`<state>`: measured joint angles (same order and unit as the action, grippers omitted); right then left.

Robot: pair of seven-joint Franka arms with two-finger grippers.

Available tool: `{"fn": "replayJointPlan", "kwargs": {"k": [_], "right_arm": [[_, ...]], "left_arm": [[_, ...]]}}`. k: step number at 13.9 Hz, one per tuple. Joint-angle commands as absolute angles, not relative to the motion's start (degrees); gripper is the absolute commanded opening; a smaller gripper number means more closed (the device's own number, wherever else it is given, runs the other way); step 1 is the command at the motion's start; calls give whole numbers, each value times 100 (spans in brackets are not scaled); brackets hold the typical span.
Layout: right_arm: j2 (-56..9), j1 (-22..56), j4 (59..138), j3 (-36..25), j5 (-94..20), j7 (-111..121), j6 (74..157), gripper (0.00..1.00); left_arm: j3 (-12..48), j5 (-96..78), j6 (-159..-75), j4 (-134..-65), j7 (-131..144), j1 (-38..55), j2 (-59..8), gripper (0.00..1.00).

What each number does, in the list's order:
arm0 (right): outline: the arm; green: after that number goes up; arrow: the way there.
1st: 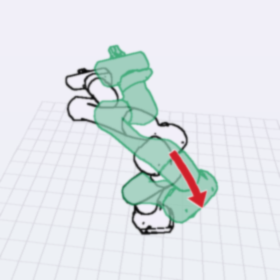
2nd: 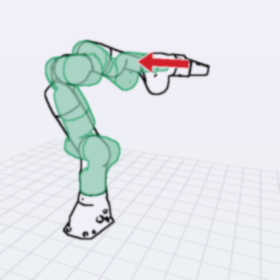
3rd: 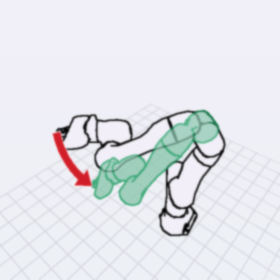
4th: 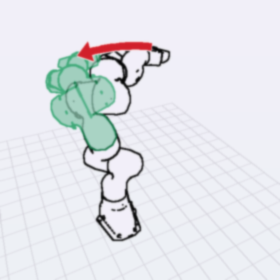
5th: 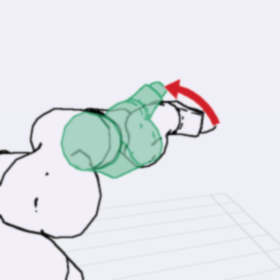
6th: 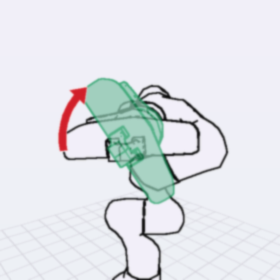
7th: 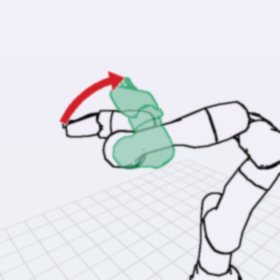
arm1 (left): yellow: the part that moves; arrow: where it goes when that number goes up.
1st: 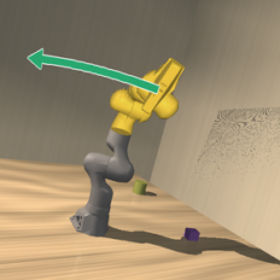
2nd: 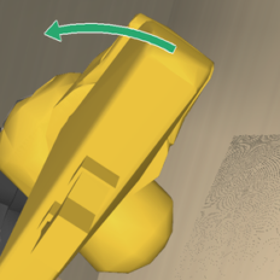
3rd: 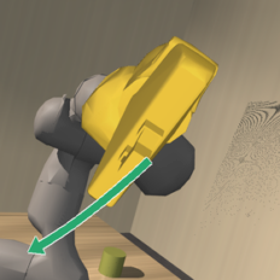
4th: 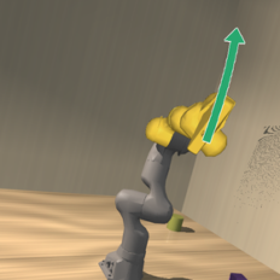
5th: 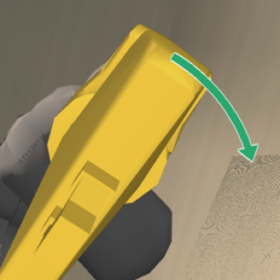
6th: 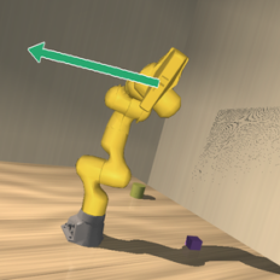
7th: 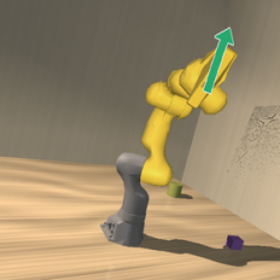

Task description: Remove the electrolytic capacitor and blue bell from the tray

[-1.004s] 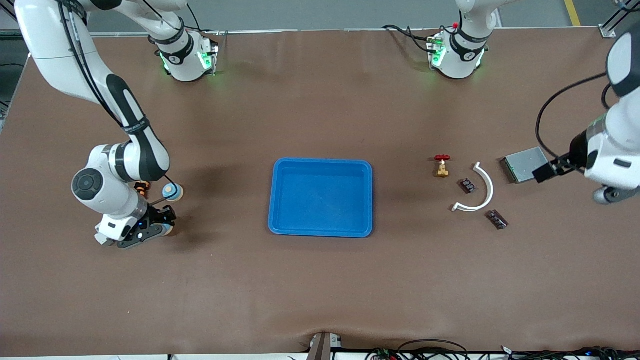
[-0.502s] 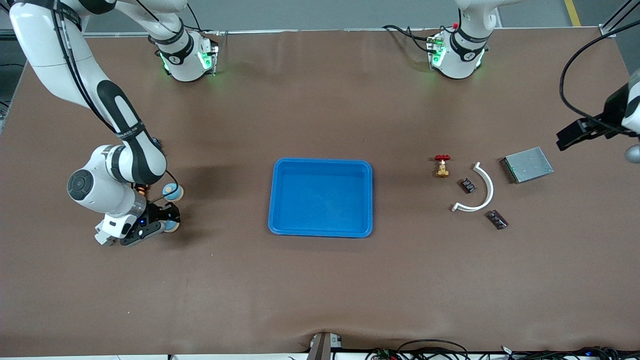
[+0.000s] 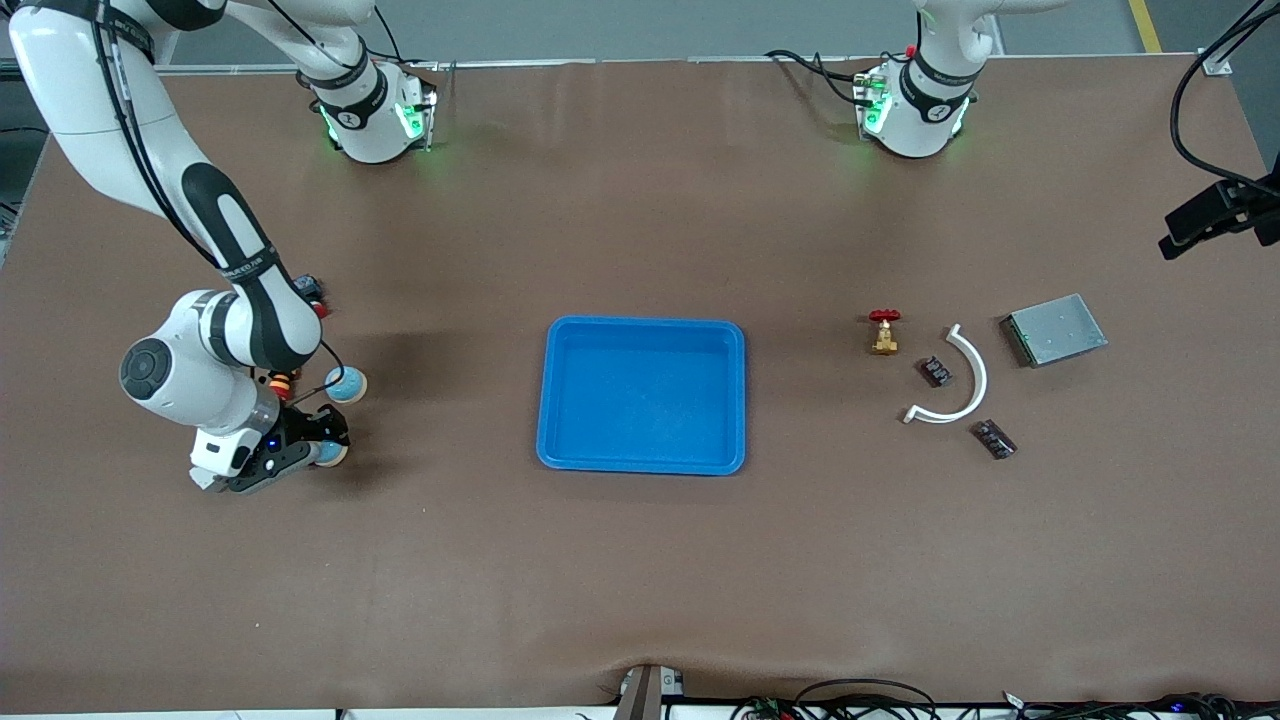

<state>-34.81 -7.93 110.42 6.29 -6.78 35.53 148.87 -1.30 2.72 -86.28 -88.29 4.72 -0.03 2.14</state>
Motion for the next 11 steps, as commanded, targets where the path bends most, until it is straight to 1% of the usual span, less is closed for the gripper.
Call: {"fn": "replayJointPlan", "kwargs": {"k": [1, 11], "right_arm": [[-3656, -932, 11021, 765, -826, 3744, 15160, 0], [-3691, -870, 11030, 791, -852, 3648, 15214, 0]], "left_arm": [[-115, 185, -8561, -9017, 378, 70, 413, 100], [-88, 97, -8561, -8991, 360, 26, 352, 100]]}}
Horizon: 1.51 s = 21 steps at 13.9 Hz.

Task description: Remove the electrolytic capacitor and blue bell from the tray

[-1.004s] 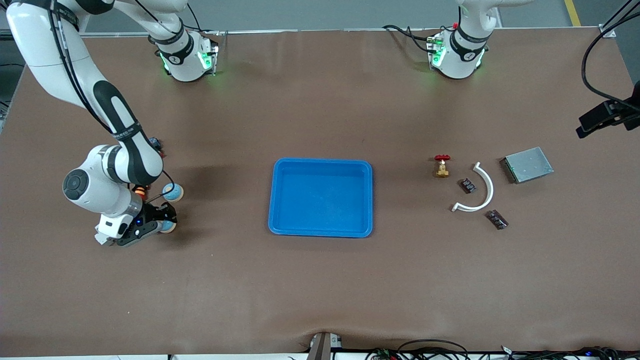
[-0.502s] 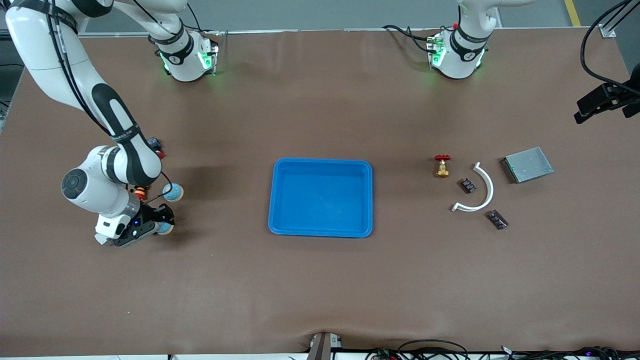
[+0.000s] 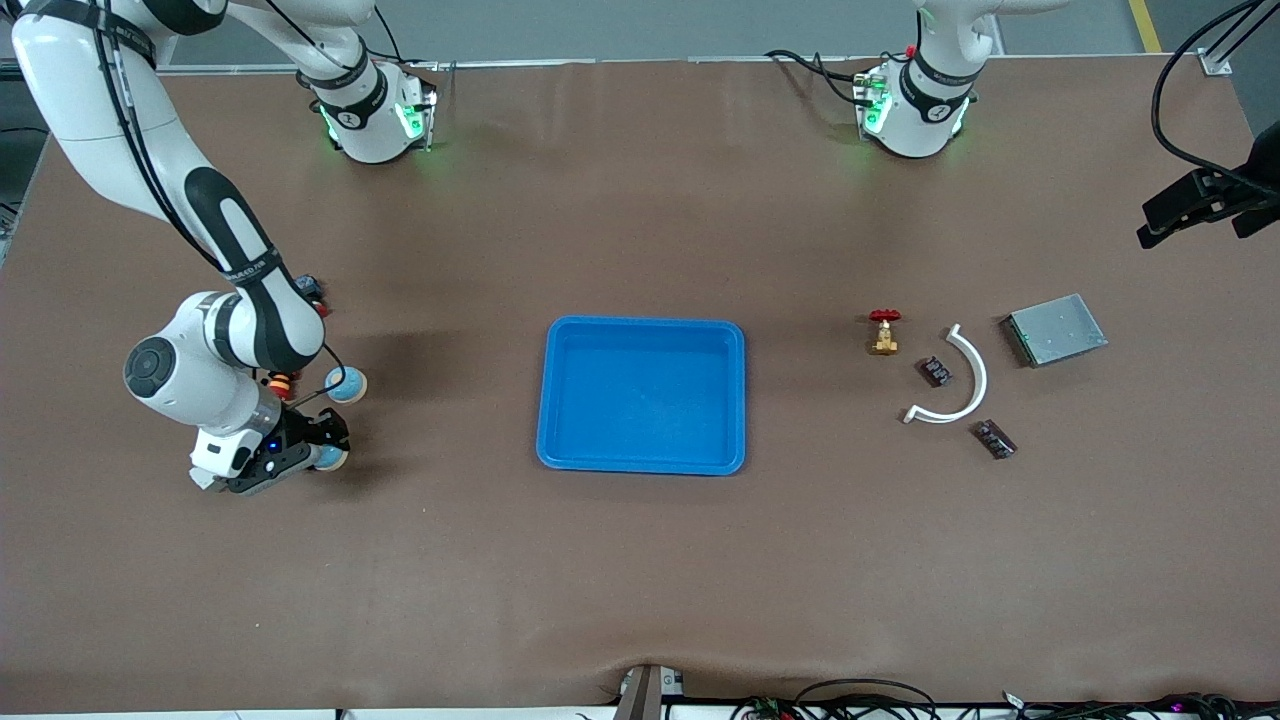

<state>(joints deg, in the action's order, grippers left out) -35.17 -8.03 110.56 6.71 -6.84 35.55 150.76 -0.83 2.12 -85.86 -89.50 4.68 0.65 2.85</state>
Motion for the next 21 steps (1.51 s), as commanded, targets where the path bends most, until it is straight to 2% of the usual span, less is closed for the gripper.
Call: {"fn": "replayJointPlan", "kwargs": {"k": [1, 4, 5, 6, 11, 17, 18, 21], "right_arm": [[-3691, -844, 11030, 791, -870, 3647, 15214, 0], [-3691, -835, 11030, 791, -896, 3647, 15223, 0], [-3691, -835, 11022, 791, -896, 3639, 15223, 11], [-3700, -844, 11021, 791, -949, 3639, 15240, 99], [-3543, -791, 10908, 835, -1019, 3621, 14943, 100], [-3261, -660, 9626, 826, -941, 2957, 12747, 100], [-3165, -555, 9546, 817, -923, 2466, 12501, 100], [-2980, -273, 9580, 817, -870, 1391, 12454, 100]], "left_arm": [[-97, 97, -8561, -8991, 369, 26, 352, 100], [-97, 97, -8499, -8983, 369, 18, 369, 100], [-97, 97, -8490, -8982, 378, 26, 378, 100], [-88, 97, -8464, -8974, 395, 35, 369, 100], [-70, 97, -8464, -8991, 422, 62, 343, 100], [-70, 88, -8551, -8974, 413, 44, 203, 100], [-62, 88, -8578, -8965, 413, 35, 185, 100], [-70, 97, -8569, -8956, 396, 26, 202, 100]]}}
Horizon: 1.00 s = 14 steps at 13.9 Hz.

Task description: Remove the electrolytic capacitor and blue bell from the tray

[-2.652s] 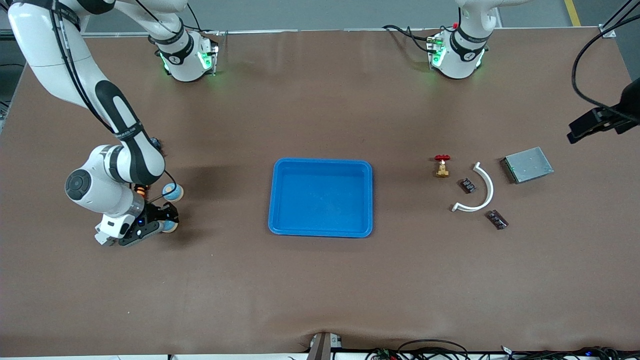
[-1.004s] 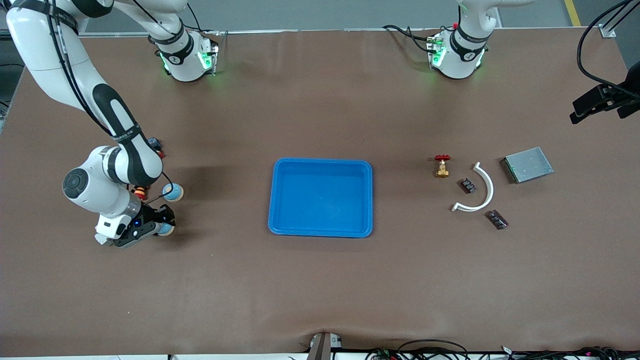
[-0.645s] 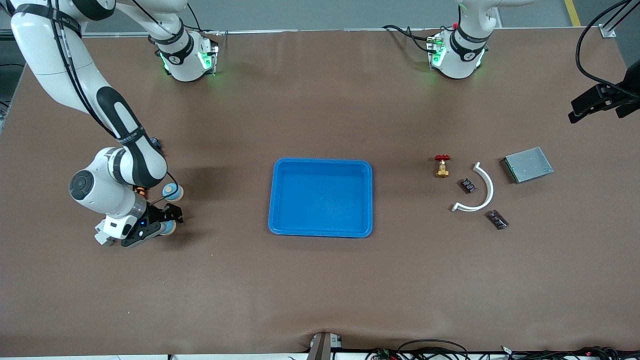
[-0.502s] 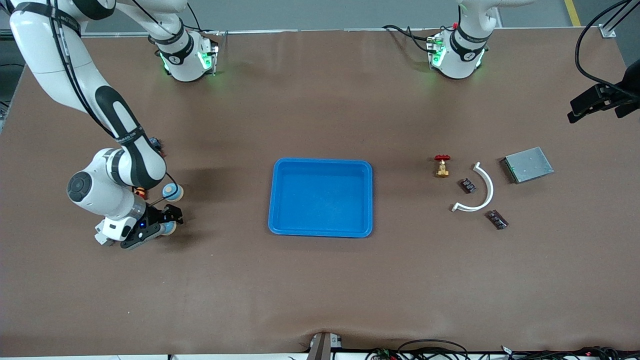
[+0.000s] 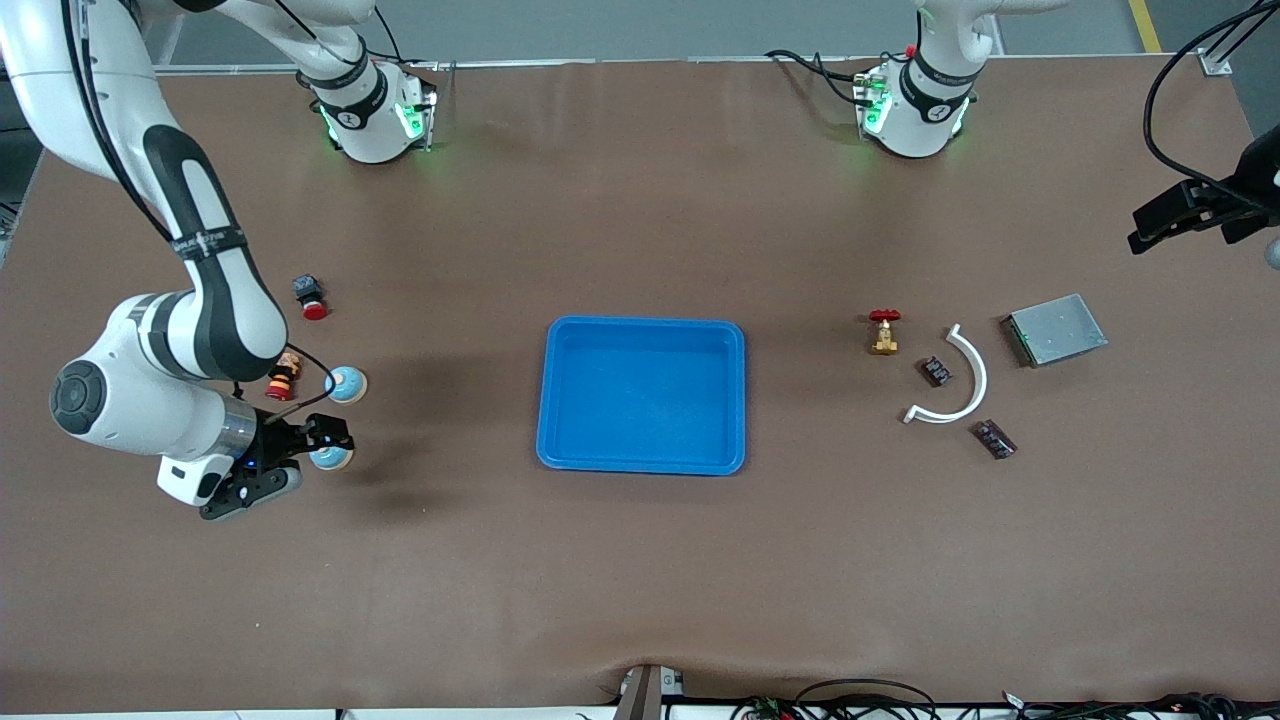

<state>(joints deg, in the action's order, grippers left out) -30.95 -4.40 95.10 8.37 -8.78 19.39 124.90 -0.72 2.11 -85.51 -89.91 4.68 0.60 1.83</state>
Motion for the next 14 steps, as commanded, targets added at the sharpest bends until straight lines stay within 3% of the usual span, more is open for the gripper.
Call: {"fn": "replayJointPlan", "kwargs": {"k": [1, 5, 8, 14], "right_arm": [[-2971, -272, 9597, 817, -870, 1215, 12472, 100], [-2848, -483, 9572, 695, -792, 905, 12523, 100], [-2726, -545, 9545, 545, 35, 932, 12447, 100], [-934, -475, 9518, 536, 35, 248, 10576, 100]], "left_arm": [[-70, 97, -8569, -8956, 396, 35, 202, 100], [-70, 97, -8569, -8947, 378, 26, 211, 100], [-70, 97, -8569, -8947, 378, 26, 211, 100], [-70, 97, -8552, -8947, 378, 26, 229, 100]]}}
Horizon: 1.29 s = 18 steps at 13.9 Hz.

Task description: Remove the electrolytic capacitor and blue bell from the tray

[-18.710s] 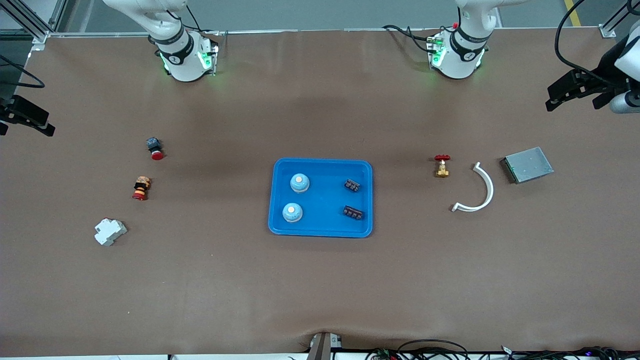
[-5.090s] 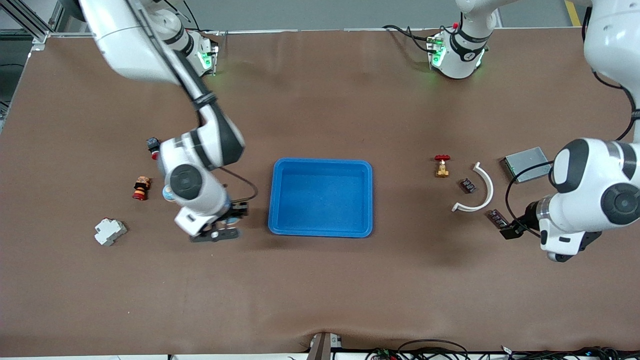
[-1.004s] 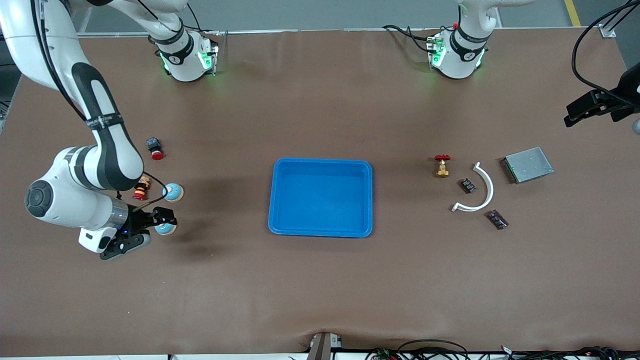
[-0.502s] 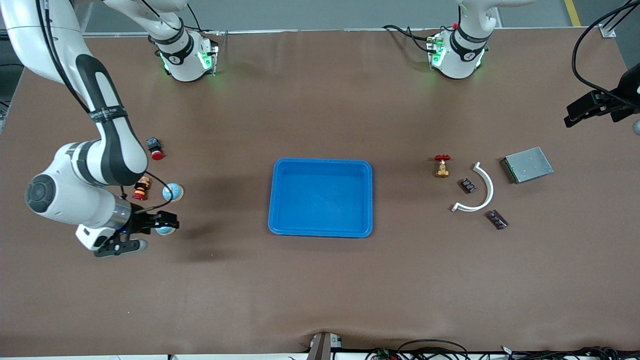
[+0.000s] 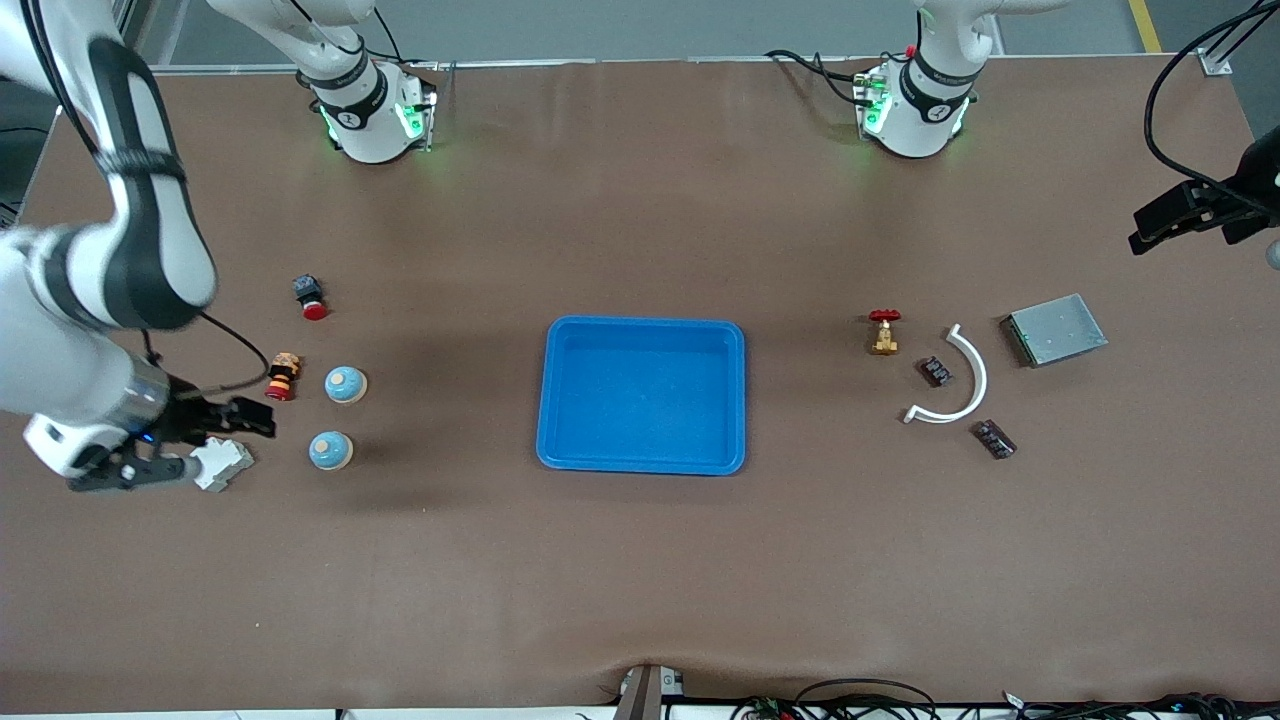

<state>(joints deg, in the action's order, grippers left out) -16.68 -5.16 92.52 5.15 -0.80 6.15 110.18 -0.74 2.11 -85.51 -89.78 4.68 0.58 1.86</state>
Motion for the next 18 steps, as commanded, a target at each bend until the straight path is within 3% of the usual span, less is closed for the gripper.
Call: {"fn": "replayJointPlan", "kwargs": {"k": [1, 9, 18], "right_arm": [[-749, -466, 9510, 545, 26, 20, 10330, 100], [-36, -404, 9483, 475, 26, -290, 8983, 100], [17, -475, 8991, 387, 18, 0, 8306, 100]], "left_arm": [[-70, 97, -8552, -8956, 378, 26, 229, 100], [-97, 97, -8517, -8939, 360, 0, 264, 100], [-114, 97, -8517, -8886, 352, 0, 308, 100]]}}
